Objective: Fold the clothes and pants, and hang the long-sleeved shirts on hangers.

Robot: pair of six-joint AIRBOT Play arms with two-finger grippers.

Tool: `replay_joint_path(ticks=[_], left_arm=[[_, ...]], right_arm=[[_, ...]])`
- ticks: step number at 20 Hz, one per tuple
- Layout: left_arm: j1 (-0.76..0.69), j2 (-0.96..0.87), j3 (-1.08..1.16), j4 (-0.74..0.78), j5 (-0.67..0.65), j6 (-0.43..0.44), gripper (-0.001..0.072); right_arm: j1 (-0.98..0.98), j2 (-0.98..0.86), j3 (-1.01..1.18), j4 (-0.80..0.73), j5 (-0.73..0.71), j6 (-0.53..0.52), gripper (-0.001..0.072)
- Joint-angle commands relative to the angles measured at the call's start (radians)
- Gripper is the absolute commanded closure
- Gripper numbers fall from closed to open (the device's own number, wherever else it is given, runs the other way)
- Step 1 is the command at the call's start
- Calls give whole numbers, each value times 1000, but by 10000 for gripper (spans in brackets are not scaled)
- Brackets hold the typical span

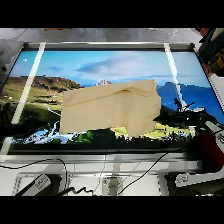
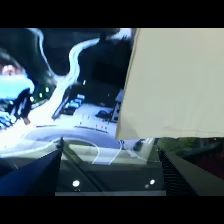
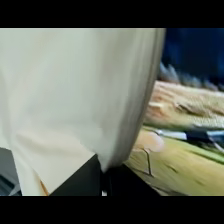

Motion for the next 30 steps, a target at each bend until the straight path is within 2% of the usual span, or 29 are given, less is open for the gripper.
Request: replay_joint_path(ticks=[1, 3, 5, 11, 13, 16, 17, 18, 22, 26, 30], left_arm=[[11, 24, -112, -8, 44, 8, 8], [-8, 24, -153, -8, 56, 8, 14], [-49, 24, -188, -9, 79, 8, 147], [-245, -13, -278, -82, 280, 8, 161], [-305, -45, -278, -142, 346, 8, 222], [-380, -85, -277, -232, 431, 10, 245], [-399, -92, -277, -243, 432, 21, 398], [-419, -92, -277, -245, 430, 39, 697], [-438, -64, -191, -243, 363, 42, 686], [-373, 75, 138, -245, 267, 41, 687], [-301, 264, 457, -245, 324, 42, 686]], right_arm=[[6, 63, -6, 27, -53, -38, 700], [6, 95, -6, 27, -54, -40, 700], [6, 113, -6, 27, -54, -40, 700], [6, 122, -6, 28, -52, -40, 700], [6, 122, -4, 29, -46, -40, 700], [6, 124, -4, 30, -42, -42, 700], [6, 127, -4, 31, -43, -42, 700], [6, 136, -4, 31, -43, -43, 700], [6, 244, 19, 27, -38, -43, 700], [6, 449, 156, 27, -31, -42, 700], [6, 695, 357, 26, 10, -42, 700]])
